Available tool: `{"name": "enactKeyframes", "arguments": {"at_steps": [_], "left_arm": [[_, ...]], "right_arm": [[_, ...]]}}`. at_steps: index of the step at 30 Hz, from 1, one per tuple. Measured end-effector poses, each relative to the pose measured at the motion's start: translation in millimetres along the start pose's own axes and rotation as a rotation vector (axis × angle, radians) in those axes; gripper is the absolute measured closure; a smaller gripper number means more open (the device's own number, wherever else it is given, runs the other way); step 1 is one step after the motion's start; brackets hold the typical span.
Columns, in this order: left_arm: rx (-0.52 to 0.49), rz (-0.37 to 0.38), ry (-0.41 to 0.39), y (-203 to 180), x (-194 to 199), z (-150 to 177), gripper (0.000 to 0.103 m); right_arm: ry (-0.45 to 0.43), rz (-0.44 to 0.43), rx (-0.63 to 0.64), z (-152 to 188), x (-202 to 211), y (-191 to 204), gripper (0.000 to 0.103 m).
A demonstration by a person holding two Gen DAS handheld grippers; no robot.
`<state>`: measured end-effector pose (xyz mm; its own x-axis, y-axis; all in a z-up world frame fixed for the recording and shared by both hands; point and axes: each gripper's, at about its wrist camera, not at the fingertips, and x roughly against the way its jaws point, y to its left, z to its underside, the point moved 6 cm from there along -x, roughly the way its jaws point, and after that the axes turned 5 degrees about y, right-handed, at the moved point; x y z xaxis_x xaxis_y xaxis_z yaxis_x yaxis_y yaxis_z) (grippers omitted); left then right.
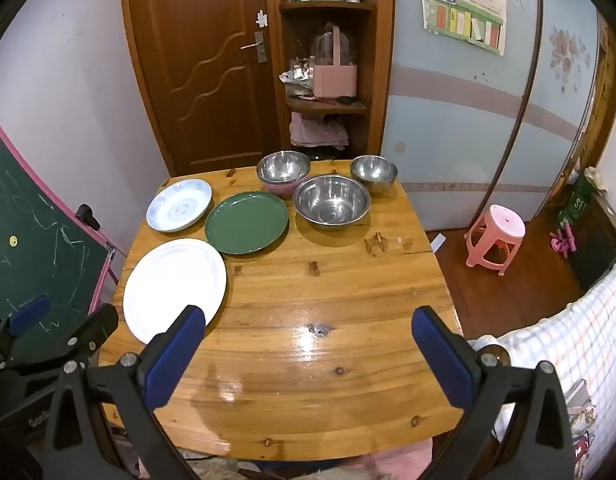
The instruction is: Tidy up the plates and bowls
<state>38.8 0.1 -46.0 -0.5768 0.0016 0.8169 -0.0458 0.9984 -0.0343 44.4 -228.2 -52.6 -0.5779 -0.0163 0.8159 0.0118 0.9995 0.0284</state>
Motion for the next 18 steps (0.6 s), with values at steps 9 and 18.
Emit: {"name": "enactKeyframes", "arguments": {"at_steps": [9,18], "left_arm": [[-0.001,-0.003,0.008,1,0,0,0.001],[0.0,0.003,0.01,-5,-4,1,0.001]], "right_arm": [[0.01,-0.007,-0.002,2,-5,-2,0.0],[0.014,-0.008,-0.005,3,-11,-3,0.0]]}}
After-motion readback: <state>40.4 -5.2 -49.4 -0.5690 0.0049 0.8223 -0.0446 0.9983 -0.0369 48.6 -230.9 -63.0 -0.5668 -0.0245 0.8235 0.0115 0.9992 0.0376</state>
